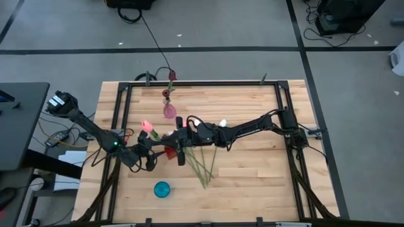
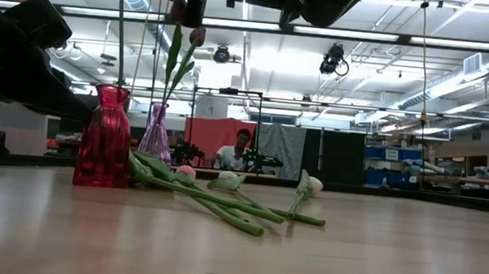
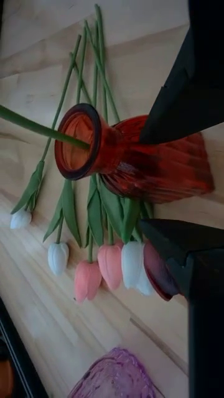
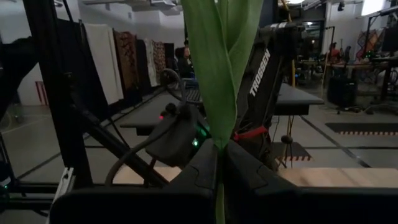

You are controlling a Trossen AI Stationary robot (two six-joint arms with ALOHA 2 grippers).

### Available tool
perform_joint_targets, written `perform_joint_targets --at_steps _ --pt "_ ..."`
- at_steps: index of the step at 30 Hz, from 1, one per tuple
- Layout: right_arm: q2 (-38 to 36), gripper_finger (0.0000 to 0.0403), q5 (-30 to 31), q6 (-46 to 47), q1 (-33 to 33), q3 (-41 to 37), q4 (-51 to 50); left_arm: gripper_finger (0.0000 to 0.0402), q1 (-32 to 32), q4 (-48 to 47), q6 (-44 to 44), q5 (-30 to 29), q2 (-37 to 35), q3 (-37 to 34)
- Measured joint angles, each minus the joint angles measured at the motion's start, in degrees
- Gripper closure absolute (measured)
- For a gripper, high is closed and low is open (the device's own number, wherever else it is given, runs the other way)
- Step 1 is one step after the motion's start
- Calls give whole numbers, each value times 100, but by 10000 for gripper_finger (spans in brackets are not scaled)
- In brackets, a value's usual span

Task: Sort flowers into vase by color
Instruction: Put the right pink flower into the red vase

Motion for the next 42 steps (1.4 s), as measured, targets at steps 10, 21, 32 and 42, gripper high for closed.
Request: perform_joint_targets --at_steps 10,21,32,42 --pt "1 347 -22 384 -50 -58 -785 188 0 -4 22 425 0 0" --pt "0 252 -501 556 -183 336 -3310 188 0 6 -45 446 0 0" --pt "-76 247 -200 385 -112 998 -5404 188 -232 115 -107 316 -23 -2" --pt "-494 247 440 400 102 829 -6021 188 -605 -50 33 -176 -534 -9"
